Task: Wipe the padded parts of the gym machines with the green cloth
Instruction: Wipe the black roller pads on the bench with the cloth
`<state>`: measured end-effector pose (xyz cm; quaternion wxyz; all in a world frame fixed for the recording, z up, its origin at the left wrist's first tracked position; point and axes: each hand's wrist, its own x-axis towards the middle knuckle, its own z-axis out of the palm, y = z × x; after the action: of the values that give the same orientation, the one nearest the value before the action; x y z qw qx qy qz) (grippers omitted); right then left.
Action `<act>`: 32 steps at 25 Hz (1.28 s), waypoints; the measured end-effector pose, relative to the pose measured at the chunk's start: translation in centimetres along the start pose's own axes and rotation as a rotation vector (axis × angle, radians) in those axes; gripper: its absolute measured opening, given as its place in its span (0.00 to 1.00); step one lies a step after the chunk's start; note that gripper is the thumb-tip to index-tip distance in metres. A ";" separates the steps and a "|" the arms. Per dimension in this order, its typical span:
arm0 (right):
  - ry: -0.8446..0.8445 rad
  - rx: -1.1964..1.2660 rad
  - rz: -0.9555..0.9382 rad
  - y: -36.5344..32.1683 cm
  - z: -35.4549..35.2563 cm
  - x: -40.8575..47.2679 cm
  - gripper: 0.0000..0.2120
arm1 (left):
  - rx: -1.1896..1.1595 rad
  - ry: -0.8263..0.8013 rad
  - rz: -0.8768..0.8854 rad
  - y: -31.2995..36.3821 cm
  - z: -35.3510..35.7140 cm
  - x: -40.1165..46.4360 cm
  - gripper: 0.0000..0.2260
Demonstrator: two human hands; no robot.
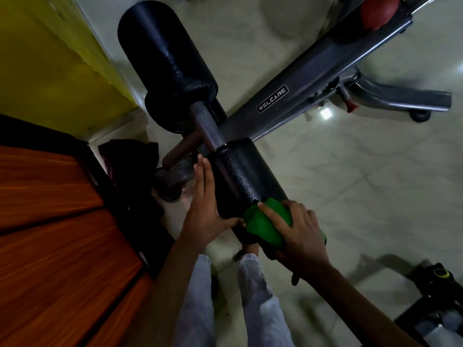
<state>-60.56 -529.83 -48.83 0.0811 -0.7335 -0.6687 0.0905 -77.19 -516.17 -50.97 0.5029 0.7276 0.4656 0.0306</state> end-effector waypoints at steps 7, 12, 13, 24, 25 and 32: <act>0.000 0.123 0.084 -1.9 -0.1 14.9 0.31 | -0.004 0.009 0.011 -0.4 0.2 0.0 0.67; 0.026 0.394 0.195 -0.2 -1.1 17.5 0.31 | 0.032 0.137 0.132 1.1 -0.1 -0.3 0.56; 0.059 0.425 0.227 0.6 -1.4 17.1 0.31 | 0.018 0.182 0.151 1.5 0.3 -0.3 0.49; -0.017 0.351 0.149 1.2 0.4 9.2 0.33 | -0.045 0.365 0.149 -0.1 4.4 -0.3 0.28; -0.020 0.352 0.152 1.5 0.1 7.1 0.33 | -0.050 0.351 0.154 -0.4 4.3 -0.3 0.28; 0.002 0.219 0.140 0.3 -0.7 4.2 0.33 | -0.061 0.330 0.160 -1.9 3.8 -0.9 0.28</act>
<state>-59.75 -525.68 -48.34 0.1550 -0.7651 -0.6020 0.1679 -76.97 -519.41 -53.88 0.4376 0.7318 0.4813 0.2036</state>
